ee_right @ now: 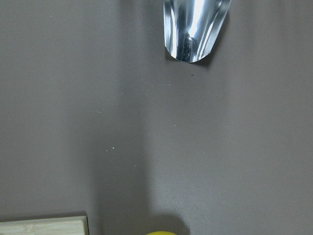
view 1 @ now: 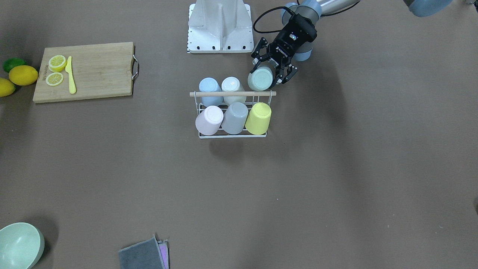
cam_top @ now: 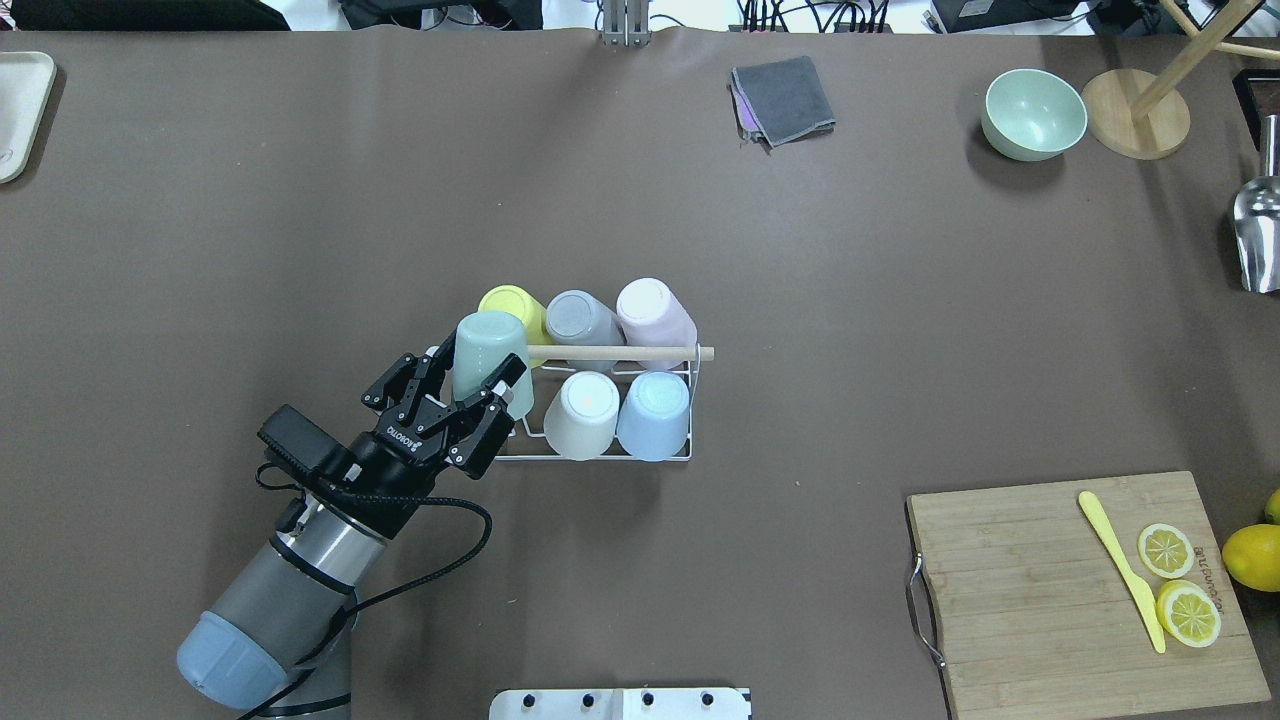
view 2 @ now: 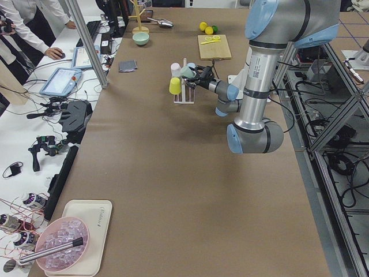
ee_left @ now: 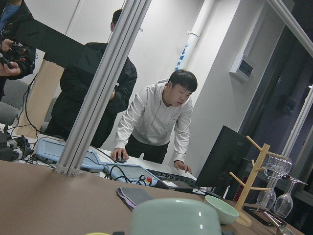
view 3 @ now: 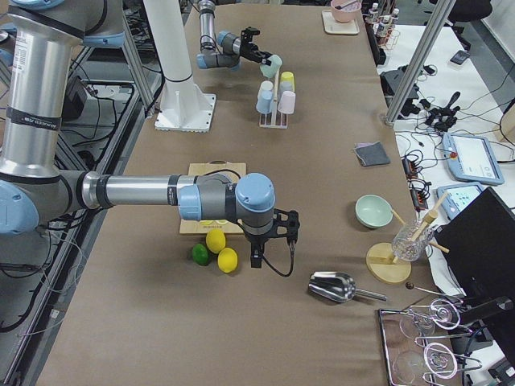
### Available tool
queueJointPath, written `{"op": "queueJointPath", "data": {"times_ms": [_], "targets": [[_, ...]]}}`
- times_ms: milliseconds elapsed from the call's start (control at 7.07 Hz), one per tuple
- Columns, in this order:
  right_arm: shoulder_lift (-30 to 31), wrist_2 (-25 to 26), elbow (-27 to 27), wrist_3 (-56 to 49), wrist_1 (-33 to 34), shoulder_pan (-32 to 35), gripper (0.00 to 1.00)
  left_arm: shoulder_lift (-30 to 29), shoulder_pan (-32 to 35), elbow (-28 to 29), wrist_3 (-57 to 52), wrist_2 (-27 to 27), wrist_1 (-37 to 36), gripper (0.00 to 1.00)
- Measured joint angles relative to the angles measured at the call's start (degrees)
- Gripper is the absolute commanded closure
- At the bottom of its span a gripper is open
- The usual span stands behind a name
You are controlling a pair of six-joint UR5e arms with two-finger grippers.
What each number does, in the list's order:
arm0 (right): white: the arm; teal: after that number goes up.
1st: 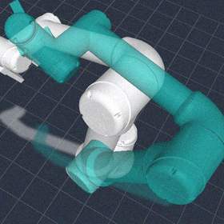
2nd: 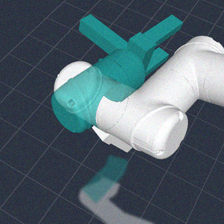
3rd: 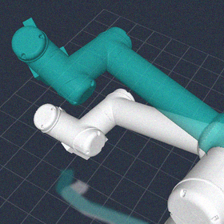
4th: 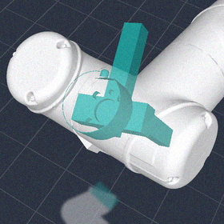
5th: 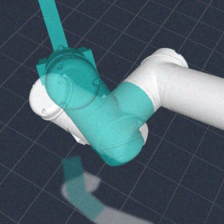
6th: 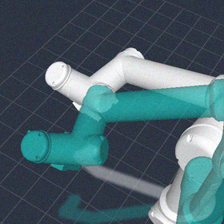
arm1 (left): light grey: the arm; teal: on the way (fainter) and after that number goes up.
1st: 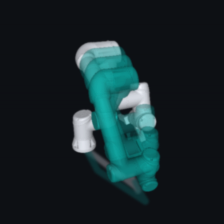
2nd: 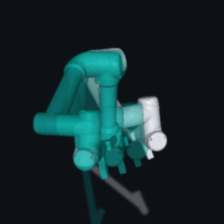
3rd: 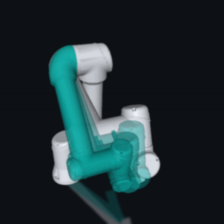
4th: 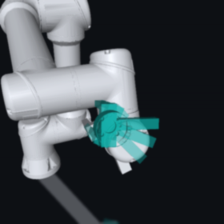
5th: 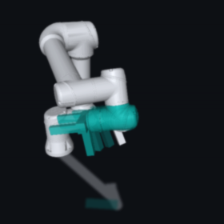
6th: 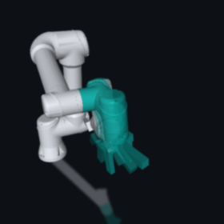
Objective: Place cup on cup holder
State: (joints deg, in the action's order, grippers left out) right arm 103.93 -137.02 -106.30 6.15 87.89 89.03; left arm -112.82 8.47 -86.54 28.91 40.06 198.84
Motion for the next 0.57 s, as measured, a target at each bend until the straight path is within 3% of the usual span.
{"op": "queueJointPath", "data": {"times_ms": [566], "targets": [[-0.18,0.12,-0.12,0.52,-0.06,0.03,0.01,0.14,0.91,0.50,-1.48,0.02,1.93,0.02]]}}
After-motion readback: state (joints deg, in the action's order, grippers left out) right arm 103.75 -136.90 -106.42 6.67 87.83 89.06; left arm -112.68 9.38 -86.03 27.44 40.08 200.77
